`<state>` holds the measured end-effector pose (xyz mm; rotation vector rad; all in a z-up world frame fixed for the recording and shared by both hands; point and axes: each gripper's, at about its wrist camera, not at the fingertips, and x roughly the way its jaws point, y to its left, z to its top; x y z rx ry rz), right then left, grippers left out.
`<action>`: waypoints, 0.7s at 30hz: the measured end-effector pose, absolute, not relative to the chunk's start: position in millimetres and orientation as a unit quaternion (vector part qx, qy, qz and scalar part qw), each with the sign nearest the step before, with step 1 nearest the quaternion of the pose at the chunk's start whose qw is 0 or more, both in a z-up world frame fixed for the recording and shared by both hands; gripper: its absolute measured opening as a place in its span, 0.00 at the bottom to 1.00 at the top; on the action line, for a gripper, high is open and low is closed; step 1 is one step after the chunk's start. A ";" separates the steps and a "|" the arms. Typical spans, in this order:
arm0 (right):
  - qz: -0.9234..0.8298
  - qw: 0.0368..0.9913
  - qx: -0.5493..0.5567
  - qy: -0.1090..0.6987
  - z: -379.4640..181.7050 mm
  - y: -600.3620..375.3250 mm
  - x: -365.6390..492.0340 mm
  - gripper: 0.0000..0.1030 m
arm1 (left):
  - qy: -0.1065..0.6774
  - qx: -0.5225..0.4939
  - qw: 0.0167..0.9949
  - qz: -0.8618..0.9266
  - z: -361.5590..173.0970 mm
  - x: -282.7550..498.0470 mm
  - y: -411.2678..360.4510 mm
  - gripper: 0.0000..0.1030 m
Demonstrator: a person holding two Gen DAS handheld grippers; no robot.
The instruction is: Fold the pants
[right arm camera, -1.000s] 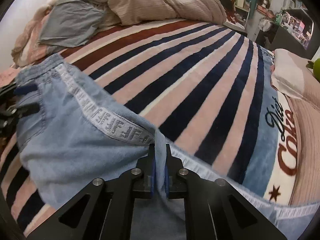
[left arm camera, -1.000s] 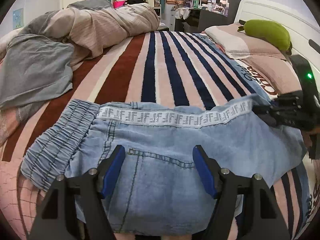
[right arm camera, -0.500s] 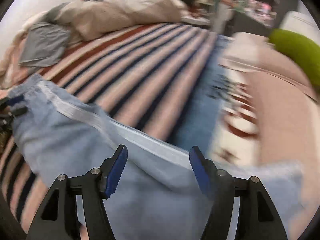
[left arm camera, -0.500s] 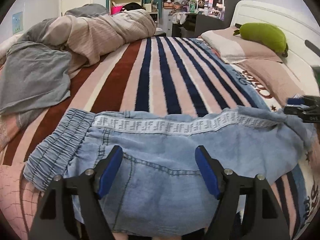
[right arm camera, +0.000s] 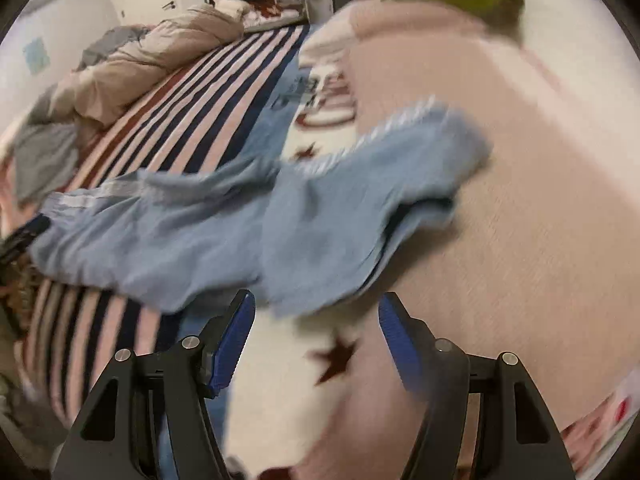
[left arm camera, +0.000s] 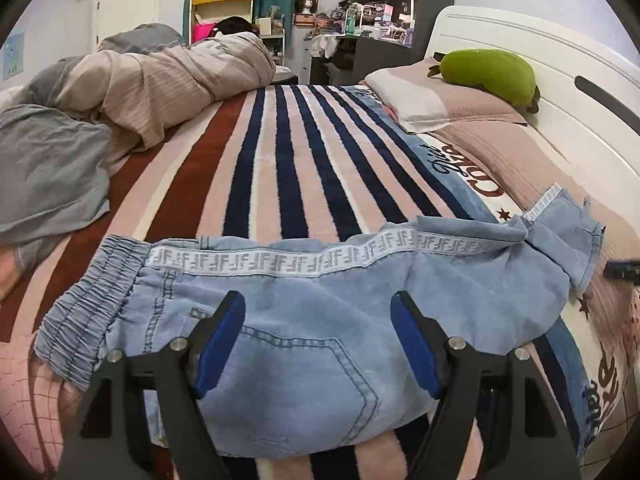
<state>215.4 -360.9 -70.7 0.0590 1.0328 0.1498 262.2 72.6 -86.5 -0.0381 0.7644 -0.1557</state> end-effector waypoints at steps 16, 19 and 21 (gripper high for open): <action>0.033 0.882 0.105 0.458 -89.5 -338.5 239.1 0.11 | 0.354 -0.040 0.932 -0.069 -72.7 255.2 90.0 0.70; 0.027 0.881 0.077 0.466 -86.1 -340.9 248.8 0.11 | 0.353 -0.034 0.932 -0.070 -72.1 254.6 87.8 0.70; 0.027 0.886 0.077 0.457 -83.5 -342.5 247.2 0.05 | 0.352 -0.033 0.933 -0.072 -71.4 254.5 86.7 0.70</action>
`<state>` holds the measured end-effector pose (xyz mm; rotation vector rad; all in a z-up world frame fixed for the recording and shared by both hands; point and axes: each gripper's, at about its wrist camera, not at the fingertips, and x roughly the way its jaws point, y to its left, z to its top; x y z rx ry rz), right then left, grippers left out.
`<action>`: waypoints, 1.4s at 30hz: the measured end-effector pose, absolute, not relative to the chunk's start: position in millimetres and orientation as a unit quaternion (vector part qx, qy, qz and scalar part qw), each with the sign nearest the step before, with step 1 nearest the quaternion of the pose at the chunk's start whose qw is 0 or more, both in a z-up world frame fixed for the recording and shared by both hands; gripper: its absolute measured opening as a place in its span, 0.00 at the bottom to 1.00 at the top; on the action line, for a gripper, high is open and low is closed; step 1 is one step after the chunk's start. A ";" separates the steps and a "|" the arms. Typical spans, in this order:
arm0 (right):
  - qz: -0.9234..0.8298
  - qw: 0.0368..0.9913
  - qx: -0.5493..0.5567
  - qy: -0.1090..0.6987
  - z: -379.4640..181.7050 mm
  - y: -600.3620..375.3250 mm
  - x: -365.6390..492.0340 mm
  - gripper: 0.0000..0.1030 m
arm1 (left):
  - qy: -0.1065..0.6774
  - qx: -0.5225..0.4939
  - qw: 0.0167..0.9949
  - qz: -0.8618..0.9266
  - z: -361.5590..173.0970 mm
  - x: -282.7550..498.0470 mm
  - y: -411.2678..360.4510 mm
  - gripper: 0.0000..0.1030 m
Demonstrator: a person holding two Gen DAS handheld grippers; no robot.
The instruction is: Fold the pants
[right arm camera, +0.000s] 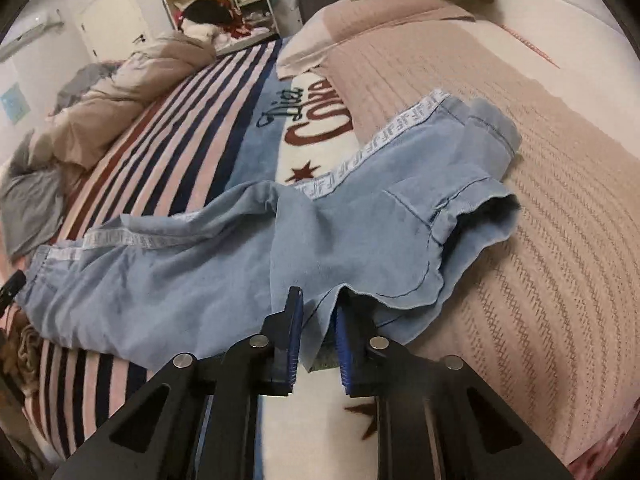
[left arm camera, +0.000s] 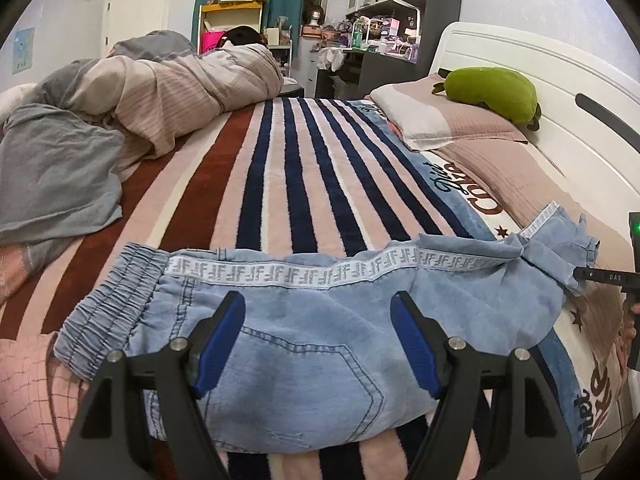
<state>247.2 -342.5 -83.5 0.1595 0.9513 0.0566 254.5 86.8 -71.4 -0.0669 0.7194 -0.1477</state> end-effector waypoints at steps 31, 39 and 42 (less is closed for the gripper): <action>0.000 0.942 -0.042 0.334 3.9 -387.2 325.2 0.49 | 0.354 0.011 0.934 -0.044 -77.1 266.5 65.7 0.70; 0.020 0.879 -0.229 0.418 -47.2 -344.4 289.9 0.69 | 0.350 0.008 0.935 -0.054 -73.4 260.3 69.6 0.70; -0.011 0.857 -0.257 0.447 -66.0 -347.1 298.6 0.65 | 0.346 0.007 0.937 -0.051 -71.0 259.7 71.2 0.70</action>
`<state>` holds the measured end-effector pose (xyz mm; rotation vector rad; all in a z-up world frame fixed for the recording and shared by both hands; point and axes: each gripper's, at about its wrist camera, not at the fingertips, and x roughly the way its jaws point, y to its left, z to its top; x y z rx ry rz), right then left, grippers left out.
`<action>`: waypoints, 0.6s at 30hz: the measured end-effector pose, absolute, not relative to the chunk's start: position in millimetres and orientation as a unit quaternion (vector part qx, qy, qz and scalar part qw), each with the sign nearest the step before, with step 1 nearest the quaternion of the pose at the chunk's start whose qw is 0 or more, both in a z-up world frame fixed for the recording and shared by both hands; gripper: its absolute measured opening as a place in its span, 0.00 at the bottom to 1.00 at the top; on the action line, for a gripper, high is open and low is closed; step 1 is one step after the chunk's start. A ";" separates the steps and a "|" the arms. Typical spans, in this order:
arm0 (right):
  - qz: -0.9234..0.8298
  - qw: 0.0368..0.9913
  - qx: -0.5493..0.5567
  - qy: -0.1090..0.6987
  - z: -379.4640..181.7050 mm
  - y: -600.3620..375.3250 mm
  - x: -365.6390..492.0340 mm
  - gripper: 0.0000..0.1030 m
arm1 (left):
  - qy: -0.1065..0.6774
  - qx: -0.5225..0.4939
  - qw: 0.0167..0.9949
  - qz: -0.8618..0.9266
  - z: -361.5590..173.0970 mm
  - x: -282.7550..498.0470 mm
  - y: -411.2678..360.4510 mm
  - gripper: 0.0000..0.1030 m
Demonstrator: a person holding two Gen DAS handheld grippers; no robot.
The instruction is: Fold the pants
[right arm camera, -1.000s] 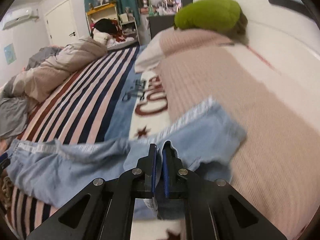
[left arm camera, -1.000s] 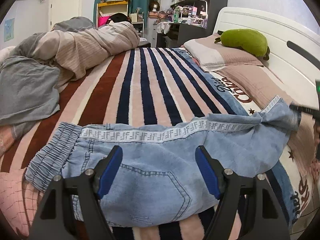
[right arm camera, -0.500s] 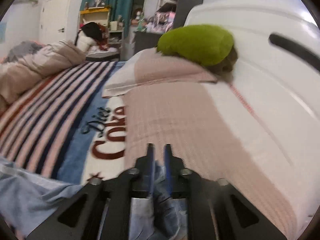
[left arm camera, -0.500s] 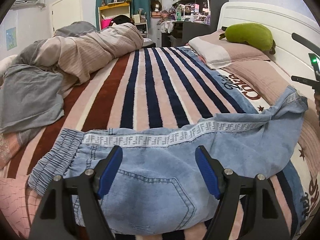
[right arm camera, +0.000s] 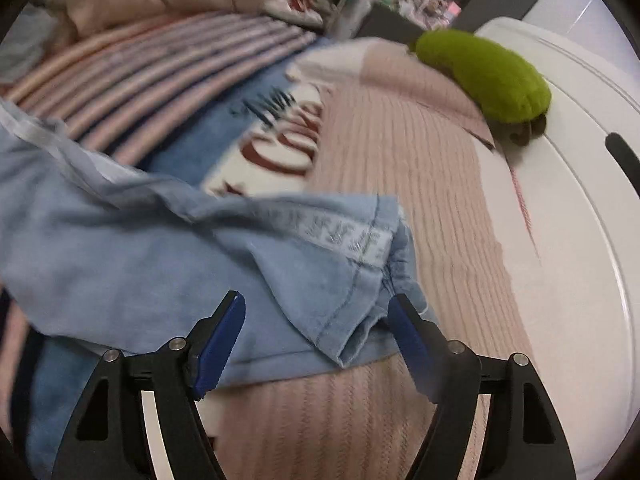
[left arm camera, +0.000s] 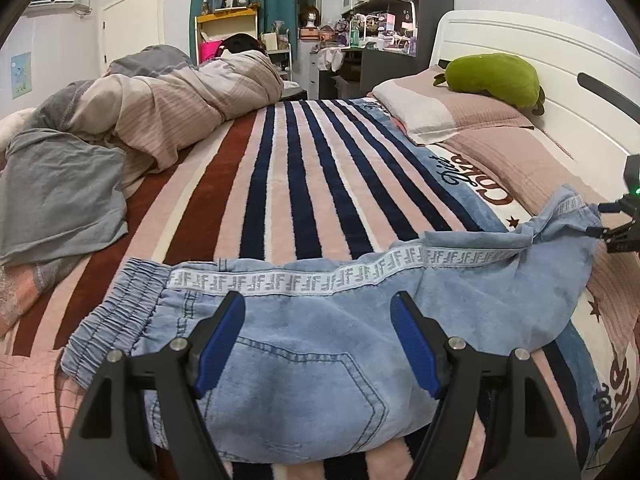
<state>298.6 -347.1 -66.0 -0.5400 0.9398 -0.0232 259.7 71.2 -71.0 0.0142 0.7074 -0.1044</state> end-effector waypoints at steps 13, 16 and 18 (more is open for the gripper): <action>-0.085 0.879 -0.254 0.394 -44.9 -378.4 328.9 0.01 | 0.355 0.012 0.934 -0.030 -78.7 269.5 73.7 0.70; -0.053 0.897 -0.218 0.380 -32.5 -375.7 314.8 0.37 | 0.360 0.014 0.932 -0.028 -82.4 272.6 72.5 0.70; -0.009 0.886 -0.237 0.399 -36.1 -366.5 307.0 0.55 | 0.363 0.014 0.931 -0.030 -84.2 273.0 70.4 0.70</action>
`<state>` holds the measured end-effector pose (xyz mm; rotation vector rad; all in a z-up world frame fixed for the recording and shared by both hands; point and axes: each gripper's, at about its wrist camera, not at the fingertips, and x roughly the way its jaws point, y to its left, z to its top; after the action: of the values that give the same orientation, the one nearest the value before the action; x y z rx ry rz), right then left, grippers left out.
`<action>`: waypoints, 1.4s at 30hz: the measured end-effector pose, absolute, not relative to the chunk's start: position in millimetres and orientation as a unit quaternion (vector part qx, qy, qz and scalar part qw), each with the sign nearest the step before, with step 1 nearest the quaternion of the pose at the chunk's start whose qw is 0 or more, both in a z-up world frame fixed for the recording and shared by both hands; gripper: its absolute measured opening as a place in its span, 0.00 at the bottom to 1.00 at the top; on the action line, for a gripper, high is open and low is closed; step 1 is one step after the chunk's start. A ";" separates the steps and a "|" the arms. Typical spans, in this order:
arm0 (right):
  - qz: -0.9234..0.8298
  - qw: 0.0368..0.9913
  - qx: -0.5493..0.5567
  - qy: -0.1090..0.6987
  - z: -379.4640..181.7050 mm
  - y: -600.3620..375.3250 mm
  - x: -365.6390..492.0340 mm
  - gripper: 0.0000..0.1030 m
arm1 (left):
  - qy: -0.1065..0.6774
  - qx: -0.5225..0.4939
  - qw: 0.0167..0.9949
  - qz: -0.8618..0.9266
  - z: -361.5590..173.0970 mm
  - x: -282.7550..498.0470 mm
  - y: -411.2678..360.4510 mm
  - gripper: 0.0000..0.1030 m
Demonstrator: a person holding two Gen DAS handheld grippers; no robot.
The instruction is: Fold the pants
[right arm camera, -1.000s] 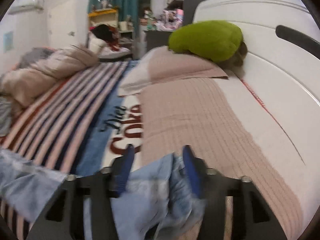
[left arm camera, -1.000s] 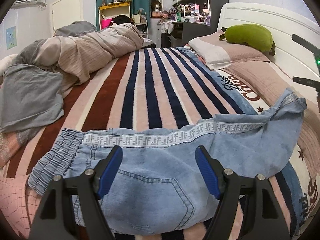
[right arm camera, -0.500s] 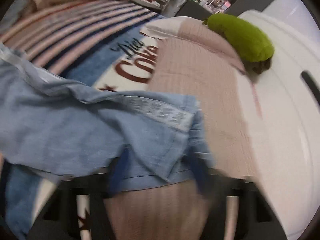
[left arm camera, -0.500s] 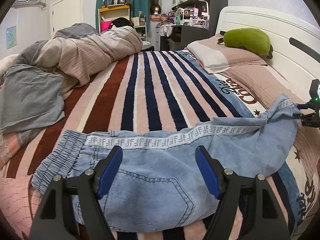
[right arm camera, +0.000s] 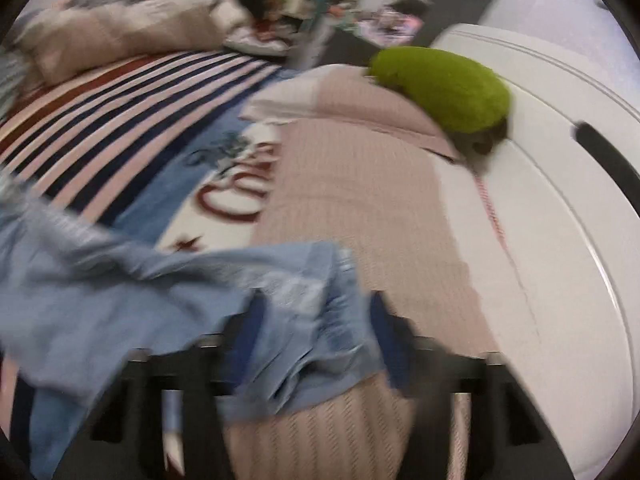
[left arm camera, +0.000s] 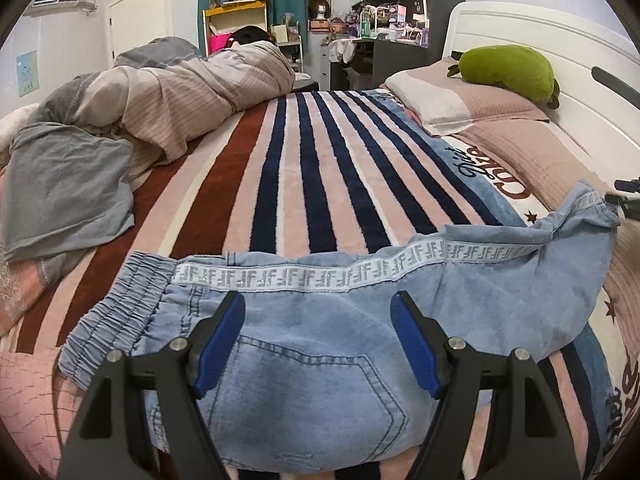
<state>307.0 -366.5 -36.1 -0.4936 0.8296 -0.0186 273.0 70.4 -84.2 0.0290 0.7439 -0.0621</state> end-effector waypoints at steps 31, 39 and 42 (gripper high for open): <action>-0.028 0.902 -0.029 0.431 -38.9 -417.0 278.4 0.51 | 0.363 0.010 0.931 -0.035 -83.3 268.6 70.8 0.70; -0.009 0.891 -0.001 0.455 -72.6 -412.3 299.1 0.56 | 0.382 0.004 0.924 -0.014 -96.0 256.7 85.9 0.70; -0.014 0.892 0.010 0.451 -79.1 -414.8 313.2 0.56 | 0.399 -0.016 0.917 0.012 -108.1 239.4 107.0 0.70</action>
<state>313.2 -414.8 -79.1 0.0199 0.9358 -0.0286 239.4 107.0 -108.1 -0.0335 0.8214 0.0257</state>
